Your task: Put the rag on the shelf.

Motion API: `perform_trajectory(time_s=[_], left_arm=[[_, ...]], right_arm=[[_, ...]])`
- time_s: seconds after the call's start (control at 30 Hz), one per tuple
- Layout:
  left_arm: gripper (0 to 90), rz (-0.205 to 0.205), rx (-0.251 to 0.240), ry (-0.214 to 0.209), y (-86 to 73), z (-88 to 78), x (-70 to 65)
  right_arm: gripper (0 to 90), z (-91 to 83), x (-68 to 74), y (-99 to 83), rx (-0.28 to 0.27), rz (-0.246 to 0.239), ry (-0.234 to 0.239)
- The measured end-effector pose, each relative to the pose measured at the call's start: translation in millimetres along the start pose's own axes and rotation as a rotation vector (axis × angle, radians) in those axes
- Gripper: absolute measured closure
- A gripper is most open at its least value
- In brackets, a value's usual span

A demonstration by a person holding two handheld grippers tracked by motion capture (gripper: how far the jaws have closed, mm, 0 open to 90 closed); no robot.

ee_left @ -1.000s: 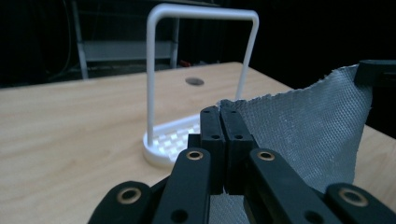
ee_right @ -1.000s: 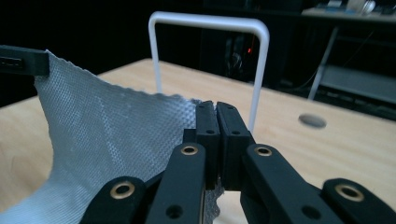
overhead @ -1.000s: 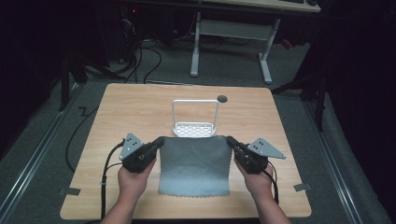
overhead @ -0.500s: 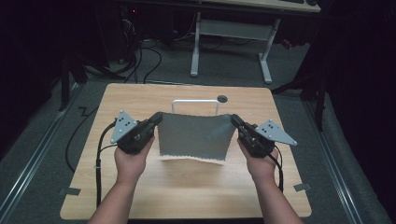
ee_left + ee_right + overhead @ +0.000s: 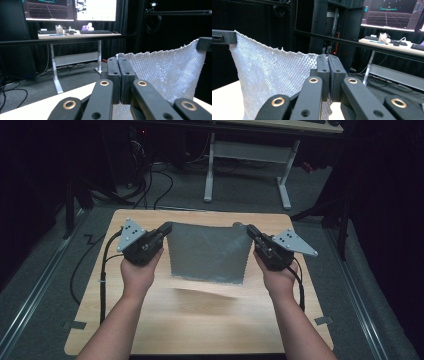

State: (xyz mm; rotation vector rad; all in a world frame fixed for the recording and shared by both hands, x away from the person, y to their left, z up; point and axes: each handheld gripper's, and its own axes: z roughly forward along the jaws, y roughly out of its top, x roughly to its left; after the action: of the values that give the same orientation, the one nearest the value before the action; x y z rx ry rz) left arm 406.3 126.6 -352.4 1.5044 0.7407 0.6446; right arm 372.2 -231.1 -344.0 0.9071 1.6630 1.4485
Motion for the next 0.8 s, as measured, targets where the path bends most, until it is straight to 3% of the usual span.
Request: perform_trajectory(time_s=[0.27, 0.47, 0.8], left_arm=[[89.9, 0.011, 0.003, 0.029, 7.2, 22.3, 15.4], [90.0, 0.030, 0.028, 0.060, 7.6, 50.8, 31.5], [89.9, 0.030, 0.055, 0.088, 5.6, 85.3, 48.1]], right_arm=[[89.2, 20.5, -9.1, 7.3, 0.009, 0.006, -0.008], [89.2, 49.7, -23.0, 9.2, 0.028, 0.026, -0.030], [89.3, 87.5, -43.9, 8.1, 0.059, 0.050, -0.064]])
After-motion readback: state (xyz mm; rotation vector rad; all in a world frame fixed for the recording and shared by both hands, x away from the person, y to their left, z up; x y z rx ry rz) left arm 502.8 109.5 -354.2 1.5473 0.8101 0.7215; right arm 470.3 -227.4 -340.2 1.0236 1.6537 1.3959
